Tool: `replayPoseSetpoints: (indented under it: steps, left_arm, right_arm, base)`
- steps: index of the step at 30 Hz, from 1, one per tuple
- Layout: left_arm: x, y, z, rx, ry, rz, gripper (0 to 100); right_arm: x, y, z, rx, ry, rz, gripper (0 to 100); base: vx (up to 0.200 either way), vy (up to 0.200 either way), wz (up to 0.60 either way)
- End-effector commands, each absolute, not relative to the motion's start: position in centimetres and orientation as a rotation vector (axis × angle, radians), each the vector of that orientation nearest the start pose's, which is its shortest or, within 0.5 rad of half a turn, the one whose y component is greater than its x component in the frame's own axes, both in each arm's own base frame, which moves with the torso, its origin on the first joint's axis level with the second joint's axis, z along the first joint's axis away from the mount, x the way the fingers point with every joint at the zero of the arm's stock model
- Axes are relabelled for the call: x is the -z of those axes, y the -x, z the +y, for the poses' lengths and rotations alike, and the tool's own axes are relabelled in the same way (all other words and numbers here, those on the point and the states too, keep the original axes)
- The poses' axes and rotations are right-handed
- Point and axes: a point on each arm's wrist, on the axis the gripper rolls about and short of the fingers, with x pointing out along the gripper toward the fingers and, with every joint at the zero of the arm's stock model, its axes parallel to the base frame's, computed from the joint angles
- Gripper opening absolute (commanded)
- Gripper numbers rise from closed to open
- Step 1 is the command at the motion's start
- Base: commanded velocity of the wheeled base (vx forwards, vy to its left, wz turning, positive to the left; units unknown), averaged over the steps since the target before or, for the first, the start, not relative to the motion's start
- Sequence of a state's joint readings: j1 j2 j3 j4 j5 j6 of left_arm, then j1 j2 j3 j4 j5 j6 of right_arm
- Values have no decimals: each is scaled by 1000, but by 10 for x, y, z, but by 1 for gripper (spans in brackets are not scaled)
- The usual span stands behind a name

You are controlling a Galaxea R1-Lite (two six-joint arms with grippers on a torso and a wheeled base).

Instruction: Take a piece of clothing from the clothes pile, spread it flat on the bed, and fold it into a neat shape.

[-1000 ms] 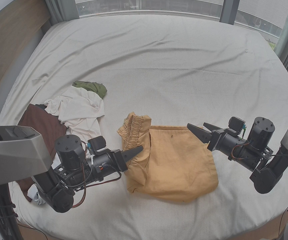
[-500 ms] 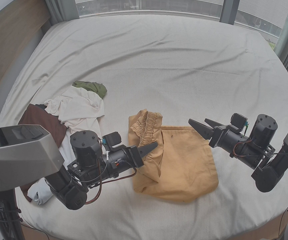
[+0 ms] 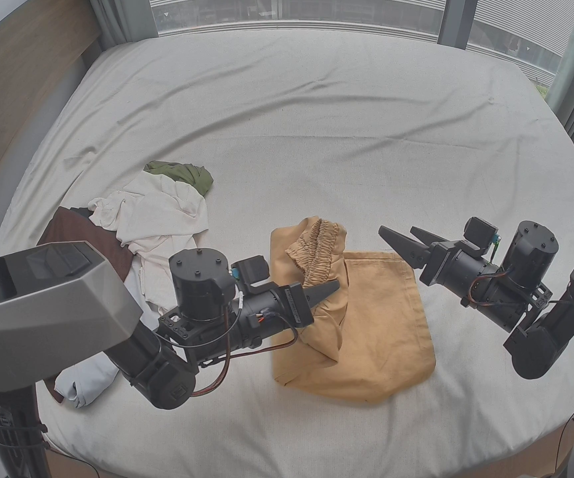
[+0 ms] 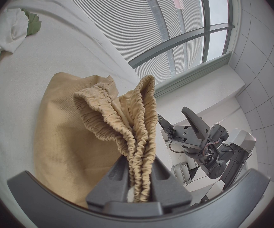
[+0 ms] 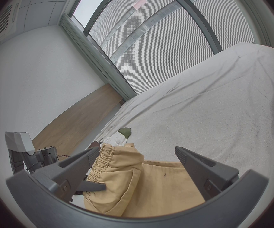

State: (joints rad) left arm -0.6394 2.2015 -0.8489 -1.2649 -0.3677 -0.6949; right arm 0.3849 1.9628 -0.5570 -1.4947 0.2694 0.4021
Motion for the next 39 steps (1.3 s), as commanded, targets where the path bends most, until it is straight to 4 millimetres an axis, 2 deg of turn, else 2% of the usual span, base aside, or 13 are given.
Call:
replayPoseSetpoints:
  steps: [1, 7, 14, 27, 28, 39]
  left_arm:
    - [-84, -306, -251, 954, 618, 442, 0]
    - [-79, -306, -265, 966, 608, 478, 0]
    - [-62, -309, -284, 956, 601, 491, 0]
    - [-59, -310, -286, 955, 599, 497, 0]
    - [-59, -311, -286, 950, 597, 500, 100]
    - [-61, -308, -289, 940, 596, 491, 100]
  right_arm:
    - [-135, -292, 124, -666, -403, 17, 100]
    - [-138, -294, 123, -664, -412, 3, 100]
    - [-140, -294, 122, -662, -413, -5, 100]
    - [-142, -294, 122, -665, -413, -11, 100]
    - [-142, -294, 122, -665, -413, -11, 100]
    - [-141, -294, 122, -664, -413, -6, 100]
  base:
    - [0, 0, 0]
    - [0, 0, 0]
    - [0, 0, 0]
    - [0, 0, 0]
    - [0, 0, 0]
    - [0, 0, 0]
